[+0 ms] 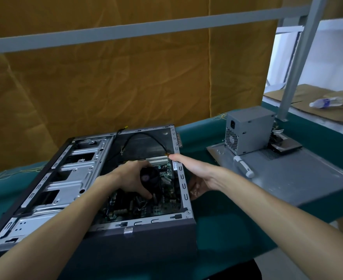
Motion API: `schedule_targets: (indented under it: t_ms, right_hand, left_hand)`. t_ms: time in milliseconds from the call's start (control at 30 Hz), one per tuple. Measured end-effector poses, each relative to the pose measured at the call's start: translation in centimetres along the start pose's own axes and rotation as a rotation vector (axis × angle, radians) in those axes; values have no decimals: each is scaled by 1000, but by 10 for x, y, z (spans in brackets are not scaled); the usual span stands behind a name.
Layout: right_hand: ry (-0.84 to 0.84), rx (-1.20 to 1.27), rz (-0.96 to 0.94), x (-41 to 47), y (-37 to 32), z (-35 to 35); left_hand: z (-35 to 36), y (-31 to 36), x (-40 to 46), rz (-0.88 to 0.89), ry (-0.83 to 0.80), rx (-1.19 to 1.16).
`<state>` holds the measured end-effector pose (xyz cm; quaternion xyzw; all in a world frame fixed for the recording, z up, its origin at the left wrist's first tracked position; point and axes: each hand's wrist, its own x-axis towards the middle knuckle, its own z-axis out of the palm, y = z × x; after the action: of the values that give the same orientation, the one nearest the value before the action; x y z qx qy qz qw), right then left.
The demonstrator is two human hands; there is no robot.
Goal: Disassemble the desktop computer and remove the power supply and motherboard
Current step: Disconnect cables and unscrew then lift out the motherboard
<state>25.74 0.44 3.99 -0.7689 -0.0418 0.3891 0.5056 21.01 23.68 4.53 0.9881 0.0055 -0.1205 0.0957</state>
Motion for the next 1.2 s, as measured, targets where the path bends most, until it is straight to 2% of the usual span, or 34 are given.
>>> schedule_targets:
  t_ms: [167, 400, 833, 1200]
  right_hand:
    - [-30, 43, 11, 0, 1, 3]
    - [-16, -39, 6, -1, 0, 3]
    - [38, -153, -93, 3, 2, 2]
    - [15, -156, -104, 0, 1, 1]
  left_hand:
    - [-11, -5, 0, 33, 85, 32]
    - [-4, -5, -7, 17, 6, -3]
    - [-3, -6, -16, 83, 58, 11]
    - [-11, -17, -17, 42, -20, 47]
